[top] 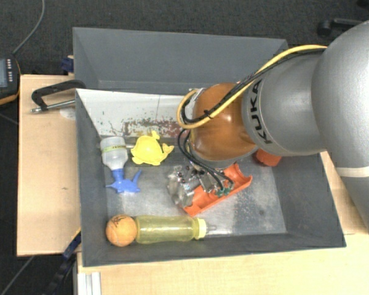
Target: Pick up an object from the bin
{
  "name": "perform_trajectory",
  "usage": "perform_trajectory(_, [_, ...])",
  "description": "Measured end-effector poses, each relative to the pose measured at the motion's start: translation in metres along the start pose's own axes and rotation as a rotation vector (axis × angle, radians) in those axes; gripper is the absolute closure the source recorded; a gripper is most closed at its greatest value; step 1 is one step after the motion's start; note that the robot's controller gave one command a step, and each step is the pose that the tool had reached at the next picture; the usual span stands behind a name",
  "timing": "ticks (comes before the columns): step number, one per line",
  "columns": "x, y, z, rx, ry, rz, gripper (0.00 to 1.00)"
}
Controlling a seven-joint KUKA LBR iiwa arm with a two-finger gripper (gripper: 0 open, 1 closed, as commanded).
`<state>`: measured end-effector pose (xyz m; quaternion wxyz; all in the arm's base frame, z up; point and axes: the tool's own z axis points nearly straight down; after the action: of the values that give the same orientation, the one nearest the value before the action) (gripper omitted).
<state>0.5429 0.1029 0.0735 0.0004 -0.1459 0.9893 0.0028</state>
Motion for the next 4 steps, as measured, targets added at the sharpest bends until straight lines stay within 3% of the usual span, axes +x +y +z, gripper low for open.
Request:
perform_trajectory(2, [0.01, -0.022, 0.0, 0.001, -0.004, -0.278, 1.0])
perform_trajectory(3, [-0.001, -0.025, -0.106, 0.002, -0.016, -0.067, 0.0])
perform_trajectory(4, [0.001, -0.025, -0.102, -0.001, -0.008, -0.066, 0.0])
